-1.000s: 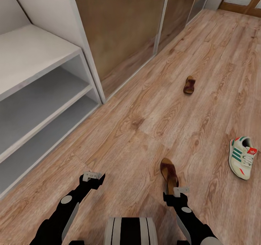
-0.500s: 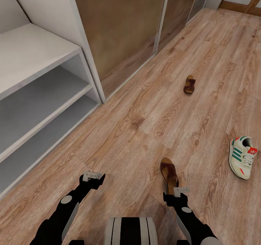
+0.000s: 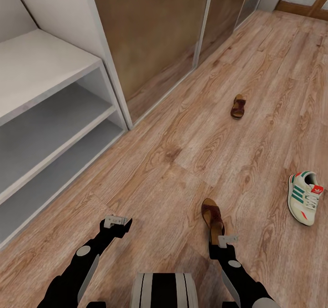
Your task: Pick up the two gym shoes and the two sandals from the corridor floor and place them onto the hallstand (shoe rack) in the corridor, making sure they are on the rack and not on the floor. Arrange them so the two gym shoes are next to each other and the two sandals are next to each other.
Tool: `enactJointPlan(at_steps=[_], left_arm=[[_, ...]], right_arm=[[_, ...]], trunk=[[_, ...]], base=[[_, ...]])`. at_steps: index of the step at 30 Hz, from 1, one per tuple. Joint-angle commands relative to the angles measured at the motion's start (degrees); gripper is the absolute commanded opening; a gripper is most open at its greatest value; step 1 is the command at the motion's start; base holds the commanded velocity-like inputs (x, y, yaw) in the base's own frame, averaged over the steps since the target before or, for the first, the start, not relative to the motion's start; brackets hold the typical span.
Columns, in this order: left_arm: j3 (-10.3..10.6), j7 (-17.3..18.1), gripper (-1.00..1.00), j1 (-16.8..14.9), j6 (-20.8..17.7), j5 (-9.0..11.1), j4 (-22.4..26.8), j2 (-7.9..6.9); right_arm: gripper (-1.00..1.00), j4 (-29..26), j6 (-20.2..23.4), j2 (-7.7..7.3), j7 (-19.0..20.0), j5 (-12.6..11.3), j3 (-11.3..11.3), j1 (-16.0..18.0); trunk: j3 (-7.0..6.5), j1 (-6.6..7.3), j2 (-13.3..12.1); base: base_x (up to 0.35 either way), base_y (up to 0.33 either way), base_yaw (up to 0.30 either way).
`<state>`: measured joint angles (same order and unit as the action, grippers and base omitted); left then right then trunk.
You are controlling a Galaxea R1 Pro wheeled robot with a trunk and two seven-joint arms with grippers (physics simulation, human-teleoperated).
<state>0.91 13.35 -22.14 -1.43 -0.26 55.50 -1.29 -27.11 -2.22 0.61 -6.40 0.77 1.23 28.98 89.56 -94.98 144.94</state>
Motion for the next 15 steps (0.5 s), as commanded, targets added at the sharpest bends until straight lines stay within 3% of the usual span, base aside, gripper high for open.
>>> enactJointPlan(at_steps=[1,15], left_arm=[[0.06,0.1,1.0,-0.01,-0.15,-0.03,0.05,-0.03],[0.07,0.1,1.0,-0.01,-0.15,-0.06,0.05,-0.03]], right_arm=[[-1.0,0.04,-0.15,0.0,-0.27,-0.02,0.18,0.02],[-1.0,0.04,-0.15,0.0,-0.28,-0.06,0.18,0.02]], trunk=[[0.03,0.01,0.01],[0.03,0.01,0.01]], base=[[0.0,0.0,0.0],[0.0,0.0,0.0]])
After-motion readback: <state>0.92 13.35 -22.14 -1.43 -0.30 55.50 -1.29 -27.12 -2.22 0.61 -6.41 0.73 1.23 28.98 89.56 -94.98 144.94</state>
